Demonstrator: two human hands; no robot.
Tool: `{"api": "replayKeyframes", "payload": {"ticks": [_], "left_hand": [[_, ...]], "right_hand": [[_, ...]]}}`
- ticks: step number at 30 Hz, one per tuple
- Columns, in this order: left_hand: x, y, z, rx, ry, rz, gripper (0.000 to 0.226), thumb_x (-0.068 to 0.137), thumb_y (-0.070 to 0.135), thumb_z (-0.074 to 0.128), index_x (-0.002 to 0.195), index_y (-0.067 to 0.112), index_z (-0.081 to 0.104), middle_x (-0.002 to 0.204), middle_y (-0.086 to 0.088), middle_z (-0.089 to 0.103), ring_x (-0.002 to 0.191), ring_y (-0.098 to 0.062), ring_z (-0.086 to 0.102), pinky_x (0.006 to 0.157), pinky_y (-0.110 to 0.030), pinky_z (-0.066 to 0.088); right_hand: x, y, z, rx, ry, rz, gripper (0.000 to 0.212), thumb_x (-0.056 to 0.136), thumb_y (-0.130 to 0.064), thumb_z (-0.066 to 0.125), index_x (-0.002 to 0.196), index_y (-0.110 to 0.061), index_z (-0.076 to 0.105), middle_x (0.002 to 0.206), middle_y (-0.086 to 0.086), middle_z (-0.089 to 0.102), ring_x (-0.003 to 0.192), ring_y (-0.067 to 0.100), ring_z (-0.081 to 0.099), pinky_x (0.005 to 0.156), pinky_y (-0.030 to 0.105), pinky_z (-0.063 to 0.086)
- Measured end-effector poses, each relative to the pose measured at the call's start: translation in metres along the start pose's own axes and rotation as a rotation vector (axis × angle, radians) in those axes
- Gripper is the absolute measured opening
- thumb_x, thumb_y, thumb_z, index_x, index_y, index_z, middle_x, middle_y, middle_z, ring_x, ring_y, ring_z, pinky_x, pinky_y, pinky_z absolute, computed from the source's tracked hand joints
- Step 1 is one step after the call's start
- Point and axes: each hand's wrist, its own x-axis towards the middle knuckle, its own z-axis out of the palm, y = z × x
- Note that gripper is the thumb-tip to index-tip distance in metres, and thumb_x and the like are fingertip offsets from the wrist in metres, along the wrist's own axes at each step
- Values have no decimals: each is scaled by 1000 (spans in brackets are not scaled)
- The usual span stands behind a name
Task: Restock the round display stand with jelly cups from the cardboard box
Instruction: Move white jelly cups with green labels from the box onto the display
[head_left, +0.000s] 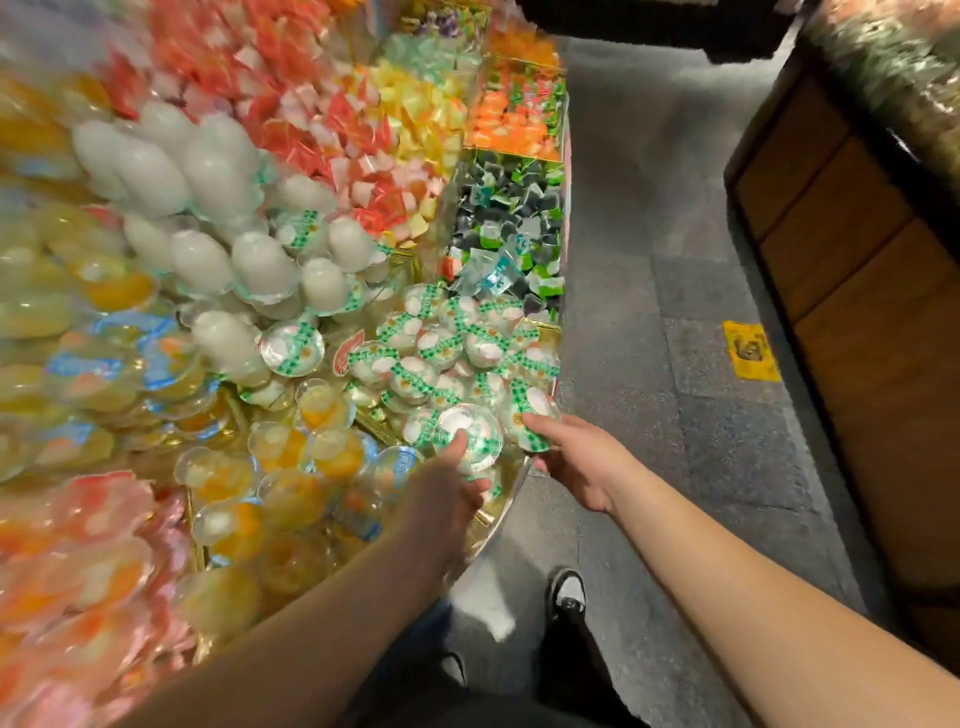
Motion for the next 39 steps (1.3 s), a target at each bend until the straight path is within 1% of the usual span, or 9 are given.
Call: {"api": "replayKeyframes", "payload": {"ticks": [3, 7, 9, 13, 19, 23, 28, 32, 39], "left_hand": [[34, -2, 11, -143, 133, 3, 36, 93, 43, 61, 94, 7, 60, 56, -1, 58, 51, -16, 47, 45, -25, 36], [64, -3, 25, -265, 318, 45, 30, 89, 38, 69, 97, 9, 69, 56, -1, 64, 51, -16, 53, 44, -26, 38], [77, -5, 33, -297, 371, 57, 29, 94, 35, 63, 108, 10, 67, 69, -2, 62, 57, -16, 51, 49, -25, 38], [95, -3, 47, -357, 471, 91, 33, 94, 37, 62, 107, 7, 66, 78, -4, 62, 58, -16, 50, 52, -27, 39], [115, 2, 53, -375, 598, 113, 38, 90, 47, 62, 98, 10, 66, 65, -7, 63, 58, -20, 52, 60, -33, 43], [121, 3, 47, -445, 631, 115, 30, 93, 40, 61, 96, 11, 67, 64, -3, 61, 52, -16, 47, 53, -28, 36], [128, 5, 46, -487, 678, 90, 38, 98, 39, 55, 118, 8, 63, 69, -3, 59, 56, -15, 46, 57, -28, 37], [131, 4, 49, -454, 692, 97, 42, 99, 41, 52, 118, 6, 64, 73, -4, 62, 54, -16, 47, 55, -28, 36], [127, 5, 48, -341, 679, 29, 42, 95, 60, 46, 96, 19, 58, 76, -4, 60, 68, -21, 55, 65, -32, 42]], "right_hand": [[35, -17, 6, -56, -41, 62, 81, 80, -32, 81, 145, -7, 39, 136, 9, 51, 80, 15, 61, 60, 21, 53], [72, -39, 7, -51, -139, 194, 27, 90, -22, 71, 110, -7, 62, 124, 20, 64, 76, 20, 59, 75, 28, 51], [87, -48, 11, 41, -167, 263, 30, 92, -17, 67, 119, -5, 64, 115, 10, 67, 92, 20, 58, 86, 26, 47], [113, -55, 26, -143, -235, 281, 37, 87, -19, 73, 119, -3, 62, 95, 11, 69, 77, 23, 66, 58, 30, 55], [141, -54, 43, -258, -311, 367, 38, 86, -29, 75, 112, -4, 63, 107, 18, 69, 97, 34, 67, 91, 50, 55], [148, -47, 52, -286, -335, 350, 32, 89, -28, 72, 111, -5, 65, 100, 11, 71, 102, 32, 67, 95, 50, 53], [153, -44, 62, -296, -276, 314, 59, 77, -36, 82, 124, -8, 61, 103, 10, 74, 87, 27, 72, 68, 38, 60], [198, -15, 62, -378, -200, 246, 127, 26, -59, 90, 139, -14, 50, 122, 8, 66, 102, 30, 67, 87, 49, 57], [175, -31, 60, -456, -215, 206, 140, 31, -67, 78, 150, -9, 31, 139, 10, 54, 117, 32, 59, 93, 51, 53]]}}
